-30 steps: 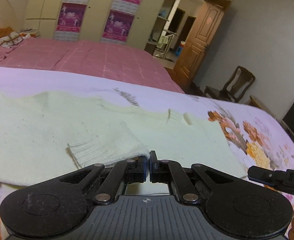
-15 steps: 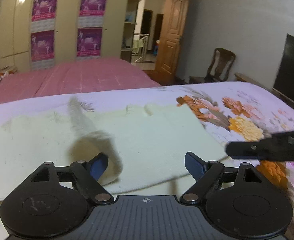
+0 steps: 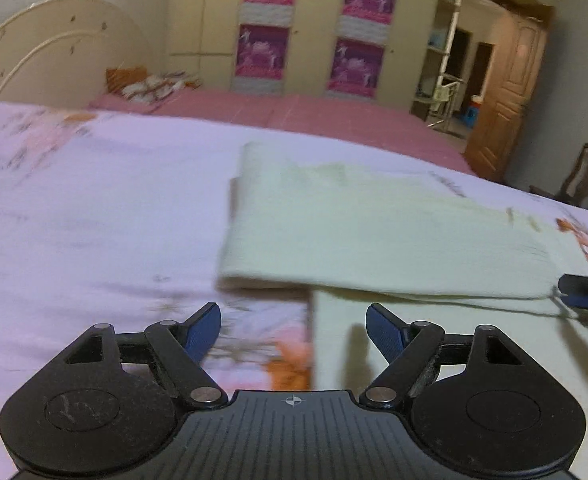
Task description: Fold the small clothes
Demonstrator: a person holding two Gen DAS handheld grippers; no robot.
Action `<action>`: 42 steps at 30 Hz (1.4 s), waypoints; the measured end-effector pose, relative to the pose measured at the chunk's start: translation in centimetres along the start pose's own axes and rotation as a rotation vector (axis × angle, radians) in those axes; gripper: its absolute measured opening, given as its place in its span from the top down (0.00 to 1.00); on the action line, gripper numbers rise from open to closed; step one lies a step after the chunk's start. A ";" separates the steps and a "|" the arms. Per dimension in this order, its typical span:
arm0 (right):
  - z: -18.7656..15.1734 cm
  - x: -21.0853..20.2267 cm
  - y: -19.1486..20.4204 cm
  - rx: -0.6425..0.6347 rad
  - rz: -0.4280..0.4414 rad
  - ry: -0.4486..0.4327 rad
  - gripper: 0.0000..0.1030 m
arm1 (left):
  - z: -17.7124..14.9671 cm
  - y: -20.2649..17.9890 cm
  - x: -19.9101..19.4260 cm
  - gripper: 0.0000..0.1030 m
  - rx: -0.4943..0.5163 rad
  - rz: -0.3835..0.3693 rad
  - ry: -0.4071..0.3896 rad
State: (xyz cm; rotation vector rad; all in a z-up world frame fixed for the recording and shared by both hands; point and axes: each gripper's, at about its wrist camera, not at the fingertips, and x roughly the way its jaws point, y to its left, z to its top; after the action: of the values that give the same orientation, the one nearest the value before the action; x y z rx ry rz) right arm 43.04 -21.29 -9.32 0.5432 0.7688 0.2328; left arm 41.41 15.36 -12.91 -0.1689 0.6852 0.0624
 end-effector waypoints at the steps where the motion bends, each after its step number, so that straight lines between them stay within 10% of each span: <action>1: -0.1 0.4 0.3 -0.003 -0.003 0.001 0.73 | 0.0 0.4 0.1 0.22 -0.013 -0.006 0.002; 7: 0.2 1.8 2.0 -0.053 -0.008 -0.003 0.92 | 0.1 -0.2 1.8 0.22 -0.042 -0.004 0.001; 16: 1.6 -2.6 3.2 -0.094 0.007 -0.196 0.93 | 1.5 -1.3 3.5 0.22 -0.034 -0.033 -0.023; 42: 1.7 -5.5 -4.0 0.014 -0.122 -0.223 0.92 | 1.2 -1.3 3.9 0.22 0.002 -0.018 0.004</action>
State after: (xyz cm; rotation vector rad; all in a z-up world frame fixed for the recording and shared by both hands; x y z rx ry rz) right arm 40.45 -27.46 -7.21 0.5233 0.5848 0.0530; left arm 45.38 14.34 -14.29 -0.1736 0.6880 0.0444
